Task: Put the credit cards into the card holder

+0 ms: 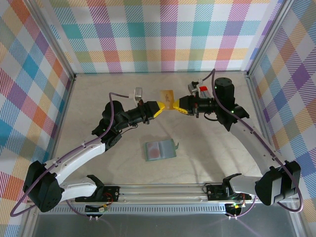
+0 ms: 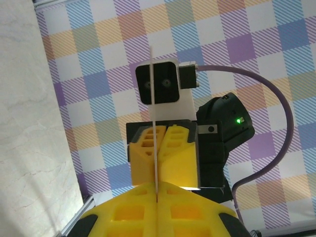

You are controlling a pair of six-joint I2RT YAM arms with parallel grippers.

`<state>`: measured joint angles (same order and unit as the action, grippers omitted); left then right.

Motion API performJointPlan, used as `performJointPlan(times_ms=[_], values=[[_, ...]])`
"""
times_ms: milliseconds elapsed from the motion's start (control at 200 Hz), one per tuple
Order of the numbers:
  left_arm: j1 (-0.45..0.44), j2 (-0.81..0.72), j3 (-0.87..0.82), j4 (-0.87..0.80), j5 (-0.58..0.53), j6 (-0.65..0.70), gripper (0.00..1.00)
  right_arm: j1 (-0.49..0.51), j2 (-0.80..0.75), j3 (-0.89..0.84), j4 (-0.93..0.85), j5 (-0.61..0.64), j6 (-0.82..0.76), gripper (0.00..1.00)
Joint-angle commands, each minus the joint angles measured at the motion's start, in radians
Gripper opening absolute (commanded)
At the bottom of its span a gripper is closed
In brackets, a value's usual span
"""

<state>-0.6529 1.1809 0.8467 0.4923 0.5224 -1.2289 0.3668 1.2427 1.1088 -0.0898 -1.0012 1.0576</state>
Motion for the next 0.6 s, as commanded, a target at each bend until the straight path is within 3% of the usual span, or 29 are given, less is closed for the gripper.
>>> performJointPlan(times_ms=[0, 30, 105, 210, 320, 450, 595], values=[[-0.011, 0.017, 0.004, -0.020, 0.095, 0.045, 0.00, 0.006, 0.003, -0.012, 0.051, -0.024, -0.005, 0.00], [-0.011, 0.016, 0.005, -0.046, 0.094, 0.061, 0.08, 0.005, 0.004, -0.009, 0.038, -0.024, -0.019, 0.00], [-0.001, -0.018, 0.000, -0.162, 0.039, 0.121, 0.54, 0.004, 0.006, 0.022, -0.102, 0.018, -0.114, 0.00], [0.049, -0.086, -0.018, -0.287, -0.022, 0.159, 0.86, 0.002, 0.002, 0.042, -0.255, 0.107, -0.241, 0.00], [0.099, -0.147, -0.059, -0.304, -0.057, 0.137, 0.94, 0.004, -0.017, -0.003, -0.280, 0.172, -0.298, 0.00], [0.160, -0.176, -0.072, -0.390, -0.051, 0.142, 0.94, 0.048, -0.057, -0.112, -0.164, 0.215, -0.242, 0.00], [0.192, -0.185, -0.051, -0.520, -0.047, 0.196, 0.93, 0.153, -0.111, -0.092, -0.290, 0.353, -0.359, 0.00]])
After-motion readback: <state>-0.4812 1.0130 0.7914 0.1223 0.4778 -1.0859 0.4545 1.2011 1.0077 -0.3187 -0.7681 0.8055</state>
